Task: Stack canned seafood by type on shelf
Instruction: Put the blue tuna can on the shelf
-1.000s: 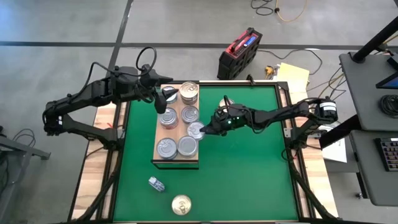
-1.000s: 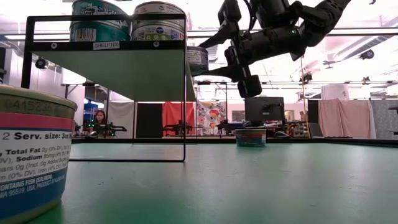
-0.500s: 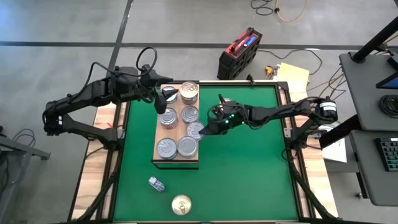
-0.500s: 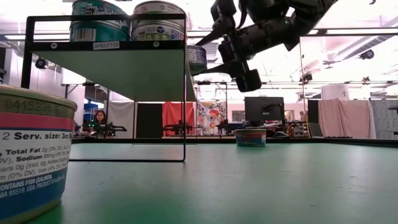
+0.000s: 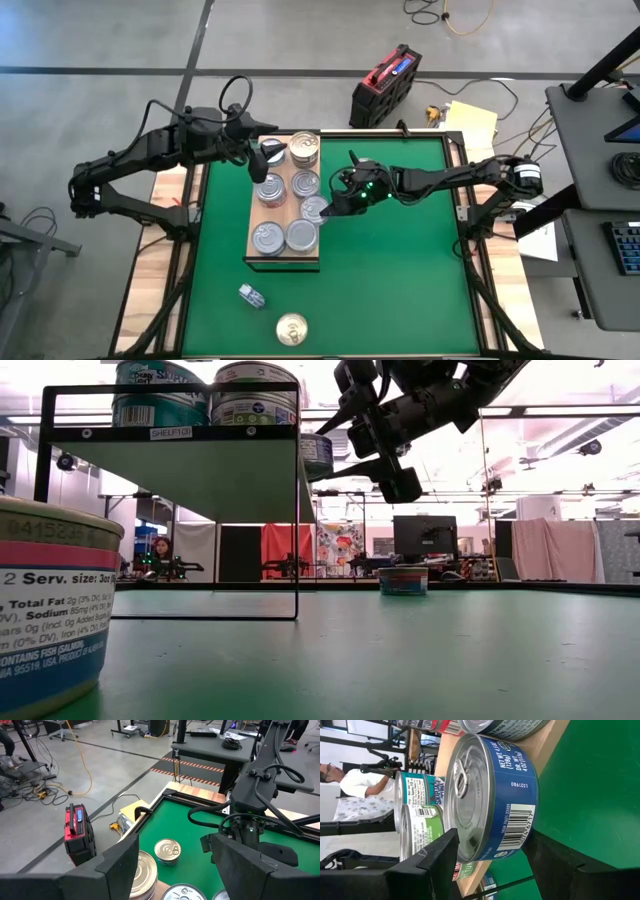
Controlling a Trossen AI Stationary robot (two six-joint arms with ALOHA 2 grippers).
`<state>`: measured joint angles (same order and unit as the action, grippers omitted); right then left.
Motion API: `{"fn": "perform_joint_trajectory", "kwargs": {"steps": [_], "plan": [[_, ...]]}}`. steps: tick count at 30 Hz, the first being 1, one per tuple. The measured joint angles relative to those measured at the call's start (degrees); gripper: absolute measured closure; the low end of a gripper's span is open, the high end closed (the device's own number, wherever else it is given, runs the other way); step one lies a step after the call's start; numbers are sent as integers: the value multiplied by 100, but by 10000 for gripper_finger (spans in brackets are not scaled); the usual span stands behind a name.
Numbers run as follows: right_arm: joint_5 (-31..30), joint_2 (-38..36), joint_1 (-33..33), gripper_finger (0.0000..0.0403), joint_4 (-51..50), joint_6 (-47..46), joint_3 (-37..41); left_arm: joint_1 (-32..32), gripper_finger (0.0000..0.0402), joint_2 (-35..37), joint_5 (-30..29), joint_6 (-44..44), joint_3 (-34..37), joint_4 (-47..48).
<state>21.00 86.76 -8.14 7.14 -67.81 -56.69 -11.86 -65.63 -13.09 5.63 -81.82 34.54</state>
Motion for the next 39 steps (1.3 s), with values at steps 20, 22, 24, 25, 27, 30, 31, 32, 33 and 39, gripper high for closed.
{"fn": "perform_joint_trajectory", "kwargs": {"steps": [20, 22, 24, 25, 27, 30, 31, 32, 33, 39], "plan": [[-59, 0, 0, 185, 40, -31, 7, 2, 169, 0, 1, -2, 0, 2], [-61, 0, 0, 185, 39, -33, 7, 0, 169, 0, 1, 0, 0, 1], [-61, 0, 0, 184, 39, -57, 7, 1, 169, 0, 1, 0, 0, 1], [-63, 0, 0, 182, 39, -62, 7, 1, 169, 0, 1, 0, 0, 1], [-98, 0, 0, 175, 39, -69, 7, 2, 169, 0, 0, 0, 0, 0], [-148, 0, 0, 161, 42, -90, 7, 0, 169, 0, -2, -2, -2, 0], [-149, 0, 0, 157, 40, -107, 7, 0, 169, 0, -1, -2, 0, 1], [-151, 0, 0, 153, 42, -98, 7, 1, 169, 0, -1, -2, 0, 1], [-149, 0, 0, 149, 42, -86, 7, 2, 169, 0, 1, -2, 0, 0], [-149, 0, 0, 144, 46, -59, 5, 1, 169, 0, -2, -2, 0, 1]]}}
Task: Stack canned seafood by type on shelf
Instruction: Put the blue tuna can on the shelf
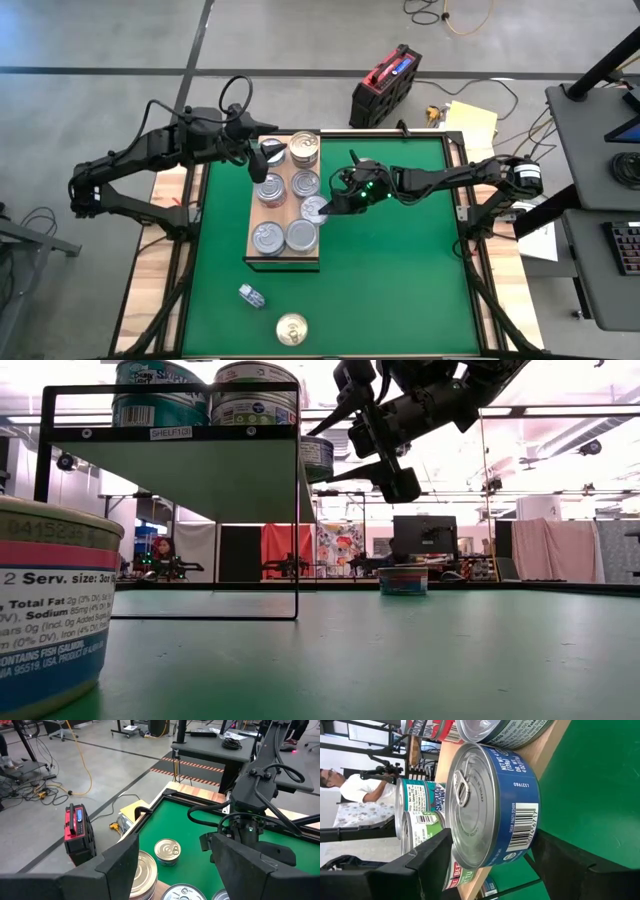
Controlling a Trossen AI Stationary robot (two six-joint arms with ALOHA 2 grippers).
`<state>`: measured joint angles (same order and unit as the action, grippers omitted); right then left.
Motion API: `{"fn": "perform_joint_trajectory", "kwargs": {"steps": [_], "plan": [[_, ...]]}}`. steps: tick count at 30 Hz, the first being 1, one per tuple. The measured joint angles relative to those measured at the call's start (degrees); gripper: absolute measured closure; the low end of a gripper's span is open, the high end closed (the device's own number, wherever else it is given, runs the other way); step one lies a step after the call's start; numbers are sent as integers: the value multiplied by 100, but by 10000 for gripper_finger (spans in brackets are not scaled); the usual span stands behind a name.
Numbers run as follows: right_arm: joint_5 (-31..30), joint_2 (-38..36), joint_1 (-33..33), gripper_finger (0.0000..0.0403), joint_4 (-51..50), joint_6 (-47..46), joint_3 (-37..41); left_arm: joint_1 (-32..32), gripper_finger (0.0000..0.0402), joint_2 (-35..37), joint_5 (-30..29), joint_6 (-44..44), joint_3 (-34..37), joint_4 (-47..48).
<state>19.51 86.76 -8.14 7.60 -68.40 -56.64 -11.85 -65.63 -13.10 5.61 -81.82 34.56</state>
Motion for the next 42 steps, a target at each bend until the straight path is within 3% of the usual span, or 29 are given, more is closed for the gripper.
{"fn": "perform_joint_trajectory", "kwargs": {"steps": [42], "plan": [[216, 0, 0, 137, -279, -301, -37, 0, 169, 0, 1, -44, 0, 3]]}}
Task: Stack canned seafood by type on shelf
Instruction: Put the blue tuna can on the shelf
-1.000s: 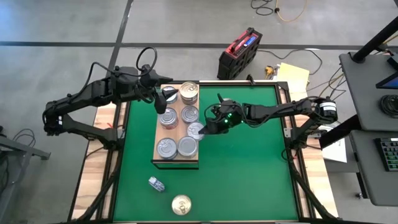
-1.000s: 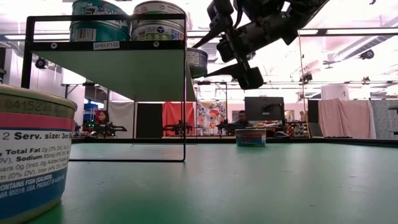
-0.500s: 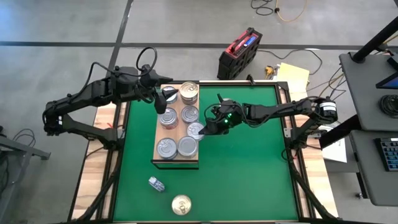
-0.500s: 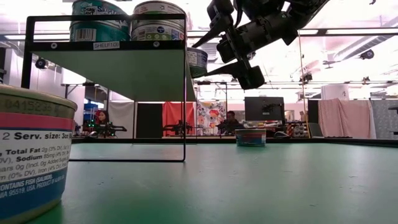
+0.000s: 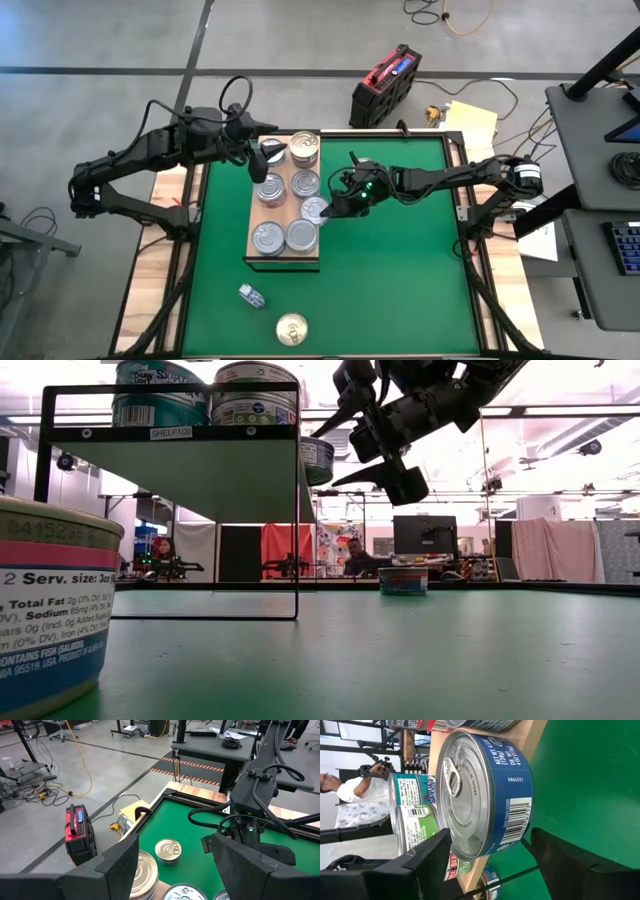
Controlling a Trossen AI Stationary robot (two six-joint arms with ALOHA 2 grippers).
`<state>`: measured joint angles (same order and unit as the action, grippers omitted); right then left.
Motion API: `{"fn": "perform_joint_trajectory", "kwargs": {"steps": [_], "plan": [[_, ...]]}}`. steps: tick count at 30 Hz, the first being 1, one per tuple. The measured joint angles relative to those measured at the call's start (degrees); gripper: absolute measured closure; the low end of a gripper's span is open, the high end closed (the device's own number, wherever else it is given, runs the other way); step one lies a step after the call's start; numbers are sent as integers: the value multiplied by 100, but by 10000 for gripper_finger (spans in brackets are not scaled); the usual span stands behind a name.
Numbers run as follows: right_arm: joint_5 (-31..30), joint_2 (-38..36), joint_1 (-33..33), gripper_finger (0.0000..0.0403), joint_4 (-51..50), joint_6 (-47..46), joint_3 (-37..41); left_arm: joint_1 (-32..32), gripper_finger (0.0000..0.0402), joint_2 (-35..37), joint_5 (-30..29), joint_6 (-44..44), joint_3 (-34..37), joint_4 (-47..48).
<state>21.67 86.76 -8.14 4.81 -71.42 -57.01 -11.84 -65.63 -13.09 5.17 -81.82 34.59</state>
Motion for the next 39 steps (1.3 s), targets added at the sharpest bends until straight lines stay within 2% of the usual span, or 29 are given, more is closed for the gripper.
{"fn": "perform_joint_trajectory", "kwargs": {"steps": [6, 14, 27, 32, 37, 39], "plan": [[140, -2, 0, 142, -10, -5, 0, 0, 169, 0, 1, 0, 0, 0], [172, -7, -14, 128, -82, 32, 0, -1, 169, 0, 1, 0, 0, 0], [254, -482, -169, 126, -1120, 385, 0, -1, 169, 0, 1, 2, 0, 2], [166, -750, -203, 122, -1522, 659, 0, -1, 169, 0, 1, 2, 0, 2], [-339, -736, -203, 130, -1407, 967, 0, -1, 169, 0, 1, 2, 0, 0], [-350, -636, -240, 138, -1201, 1081, -4, -3, 169, 0, 1, 2, 0, -2]]}}
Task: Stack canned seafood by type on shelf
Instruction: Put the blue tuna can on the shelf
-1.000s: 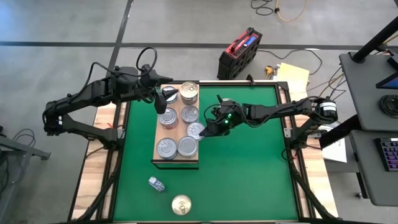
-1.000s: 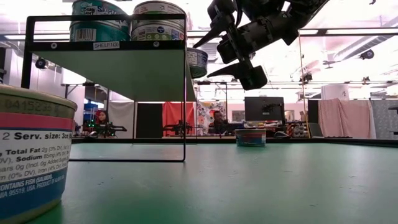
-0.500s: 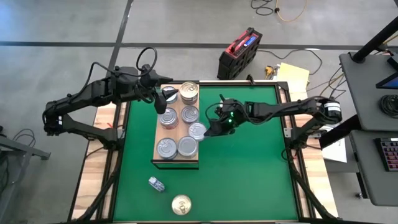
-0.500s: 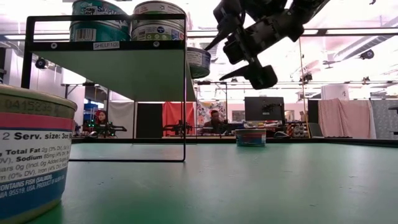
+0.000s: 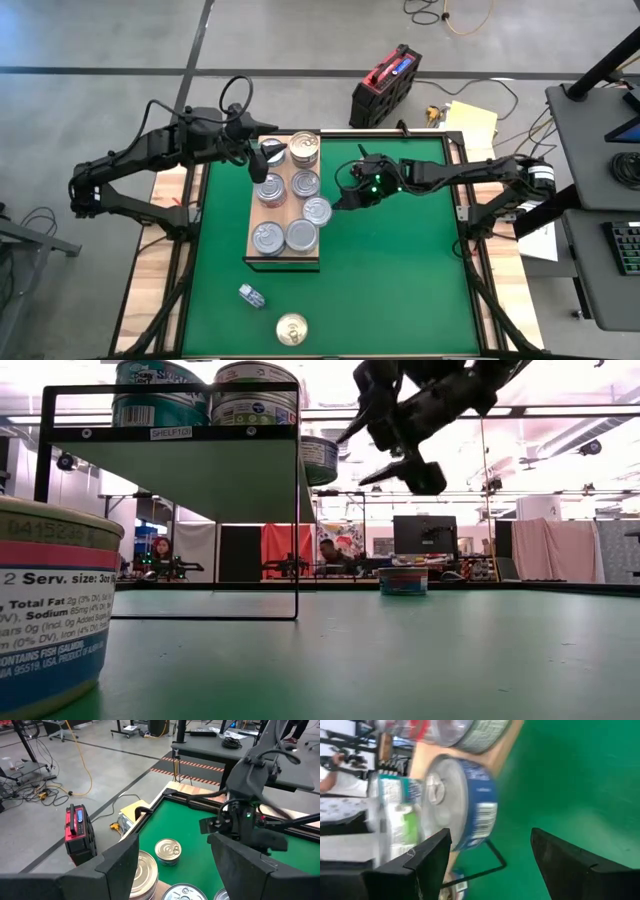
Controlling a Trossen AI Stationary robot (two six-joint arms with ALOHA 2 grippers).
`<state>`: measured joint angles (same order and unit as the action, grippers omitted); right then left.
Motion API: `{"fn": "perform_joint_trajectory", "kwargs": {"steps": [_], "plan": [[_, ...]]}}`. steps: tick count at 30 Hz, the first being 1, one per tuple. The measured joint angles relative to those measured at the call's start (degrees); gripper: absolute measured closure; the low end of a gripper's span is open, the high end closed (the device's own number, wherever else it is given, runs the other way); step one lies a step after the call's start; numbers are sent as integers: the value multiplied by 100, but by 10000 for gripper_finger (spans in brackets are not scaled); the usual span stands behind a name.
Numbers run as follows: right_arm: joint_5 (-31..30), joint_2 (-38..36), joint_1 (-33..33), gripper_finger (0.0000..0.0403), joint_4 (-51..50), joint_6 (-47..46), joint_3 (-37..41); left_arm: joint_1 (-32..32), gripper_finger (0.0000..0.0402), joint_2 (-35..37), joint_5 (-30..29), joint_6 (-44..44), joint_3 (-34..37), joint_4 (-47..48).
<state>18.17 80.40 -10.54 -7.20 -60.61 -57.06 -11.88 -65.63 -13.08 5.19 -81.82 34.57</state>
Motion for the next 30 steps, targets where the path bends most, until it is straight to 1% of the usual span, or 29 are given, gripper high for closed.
{"fn": "perform_joint_trajectory", "kwargs": {"steps": [3, 7, 10, 16, 19, 22, 30], "plan": [[20, -28, -24, 160, -111, 27, 8, -2, 169, 0, 0, 32, 0, -9], [69, -348, -42, 202, -612, 158, 1, 0, 169, 0, 4, 144, 0, -4], [-167, -478, -48, 236, -982, 261, 2, 0, 169, 0, 7, 149, 0, -4], [-312, -293, 77, 329, -812, 366, 4, 0, 169, 0, 9, 149, 0, -9], [-323, -169, 146, 379, -404, 379, 9, 0, 169, 0, 9, 149, 0, -22], [-331, -102, 179, 389, -47, 343, 0, 0, 169, 0, 7, 149, 0, -26], [-331, 116, 208, 390, -51, 324, 3, 0, 169, 0, 2, 149, 0, -26]]}}
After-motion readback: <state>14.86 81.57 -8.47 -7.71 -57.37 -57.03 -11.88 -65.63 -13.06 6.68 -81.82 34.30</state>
